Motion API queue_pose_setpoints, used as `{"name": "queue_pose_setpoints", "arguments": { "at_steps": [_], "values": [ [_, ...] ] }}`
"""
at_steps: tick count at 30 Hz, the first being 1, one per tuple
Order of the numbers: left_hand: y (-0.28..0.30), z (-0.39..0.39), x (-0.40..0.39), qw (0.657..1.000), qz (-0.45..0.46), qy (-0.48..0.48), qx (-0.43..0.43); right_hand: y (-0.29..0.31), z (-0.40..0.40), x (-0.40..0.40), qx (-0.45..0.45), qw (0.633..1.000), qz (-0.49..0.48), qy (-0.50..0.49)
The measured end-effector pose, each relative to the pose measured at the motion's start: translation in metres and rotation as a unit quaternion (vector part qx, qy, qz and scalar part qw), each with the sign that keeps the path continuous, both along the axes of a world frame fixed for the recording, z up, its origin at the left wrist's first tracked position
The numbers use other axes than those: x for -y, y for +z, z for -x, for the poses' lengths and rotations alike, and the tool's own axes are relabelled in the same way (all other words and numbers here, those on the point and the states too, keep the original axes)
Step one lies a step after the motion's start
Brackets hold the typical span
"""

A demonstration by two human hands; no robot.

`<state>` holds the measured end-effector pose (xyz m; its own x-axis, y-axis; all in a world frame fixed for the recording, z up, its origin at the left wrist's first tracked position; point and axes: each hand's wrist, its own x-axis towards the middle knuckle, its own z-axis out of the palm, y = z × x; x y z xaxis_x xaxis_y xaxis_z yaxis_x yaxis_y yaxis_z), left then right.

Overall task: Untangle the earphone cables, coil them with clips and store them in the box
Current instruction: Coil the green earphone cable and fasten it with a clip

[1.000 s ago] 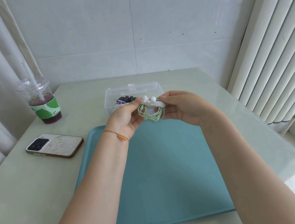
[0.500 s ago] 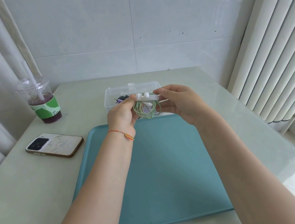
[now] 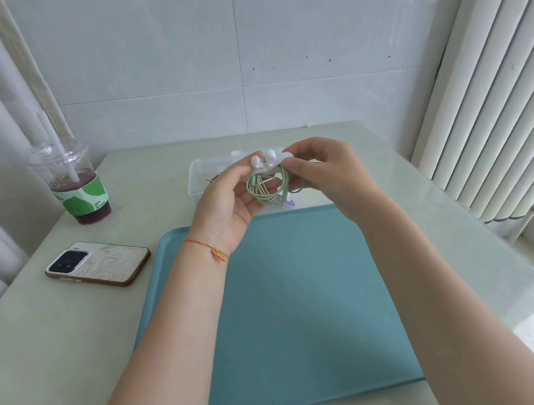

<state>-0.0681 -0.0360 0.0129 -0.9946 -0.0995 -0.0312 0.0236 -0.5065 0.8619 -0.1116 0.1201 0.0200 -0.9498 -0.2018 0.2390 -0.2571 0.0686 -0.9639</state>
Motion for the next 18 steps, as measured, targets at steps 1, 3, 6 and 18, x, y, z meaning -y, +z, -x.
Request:
{"name": "queue_pose_setpoints", "arguments": {
  "at_steps": [1,3,6,18],
  "values": [
    [0.002,-0.002,0.000,1.000,0.012,-0.009,-0.011,0.000,0.001,-0.001,0.002,1.000,0.000,0.001],
    [0.004,-0.005,-0.001,0.998,0.043,-0.017,-0.038,0.000,0.001,-0.001,0.006,1.000,-0.003,0.004],
    [0.002,-0.007,-0.002,0.994,0.084,-0.003,-0.064,0.000,-0.001,0.000,0.010,1.000,-0.011,0.018],
    [-0.014,0.003,-0.012,0.979,0.151,0.077,-0.111,0.000,-0.009,0.001,0.141,0.984,0.067,0.081]
  ]
}}
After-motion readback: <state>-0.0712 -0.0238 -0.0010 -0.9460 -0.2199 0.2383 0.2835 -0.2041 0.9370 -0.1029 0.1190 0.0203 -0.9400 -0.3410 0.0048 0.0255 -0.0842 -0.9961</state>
